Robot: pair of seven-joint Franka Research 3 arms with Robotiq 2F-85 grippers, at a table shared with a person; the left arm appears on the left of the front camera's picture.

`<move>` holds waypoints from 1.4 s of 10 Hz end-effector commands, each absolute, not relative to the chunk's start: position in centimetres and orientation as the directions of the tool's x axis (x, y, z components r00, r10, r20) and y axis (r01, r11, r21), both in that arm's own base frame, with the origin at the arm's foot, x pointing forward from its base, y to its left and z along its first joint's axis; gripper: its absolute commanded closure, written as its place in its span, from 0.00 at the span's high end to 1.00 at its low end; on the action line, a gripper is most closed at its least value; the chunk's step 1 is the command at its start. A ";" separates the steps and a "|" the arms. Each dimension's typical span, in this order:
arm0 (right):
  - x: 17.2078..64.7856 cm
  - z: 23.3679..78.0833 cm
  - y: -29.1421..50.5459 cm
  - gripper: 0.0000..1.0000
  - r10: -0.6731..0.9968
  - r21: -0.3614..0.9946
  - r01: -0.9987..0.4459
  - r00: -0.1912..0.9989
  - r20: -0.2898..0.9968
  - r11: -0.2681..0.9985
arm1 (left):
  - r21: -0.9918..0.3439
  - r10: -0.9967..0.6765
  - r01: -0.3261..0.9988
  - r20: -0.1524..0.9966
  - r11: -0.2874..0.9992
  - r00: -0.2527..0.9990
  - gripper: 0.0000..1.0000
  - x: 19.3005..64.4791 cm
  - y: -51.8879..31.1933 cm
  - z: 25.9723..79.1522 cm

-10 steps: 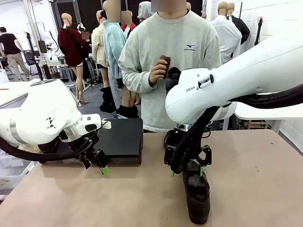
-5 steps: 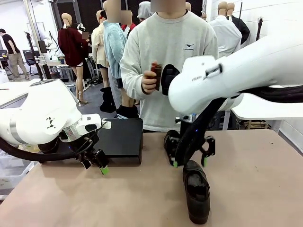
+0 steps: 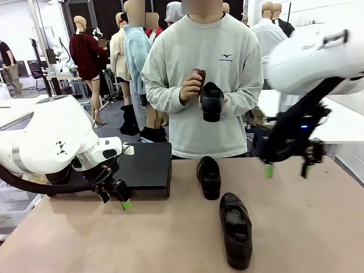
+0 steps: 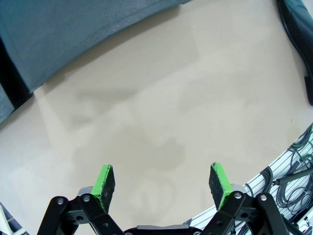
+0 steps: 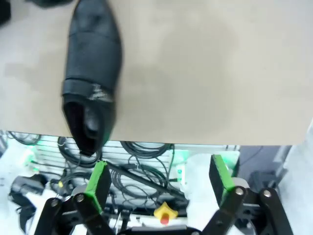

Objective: Organize the shoes by placing them on the stand.
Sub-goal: Place the Shoe from the middle of the table onto the Shoes Stand.

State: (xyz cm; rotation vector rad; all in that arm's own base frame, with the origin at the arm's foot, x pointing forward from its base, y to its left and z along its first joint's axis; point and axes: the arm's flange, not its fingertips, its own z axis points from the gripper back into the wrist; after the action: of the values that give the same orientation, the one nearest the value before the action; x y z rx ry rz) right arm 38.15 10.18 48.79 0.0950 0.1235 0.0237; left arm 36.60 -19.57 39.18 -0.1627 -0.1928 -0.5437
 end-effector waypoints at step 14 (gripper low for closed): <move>41.6 44.4 -1.5 1.00 -0.125 0.303 0.186 0.970 -0.209 0.934 | -0.165 -0.429 0.473 0.242 0.866 0.870 1.00 27.0 -44.3 42.5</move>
State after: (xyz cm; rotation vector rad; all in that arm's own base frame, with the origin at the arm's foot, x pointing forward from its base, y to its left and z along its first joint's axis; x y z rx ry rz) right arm 41.85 -1.45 44.61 0.3487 0.1838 -0.1488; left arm 26.22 -42.33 42.35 -0.2257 -0.2157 -0.5214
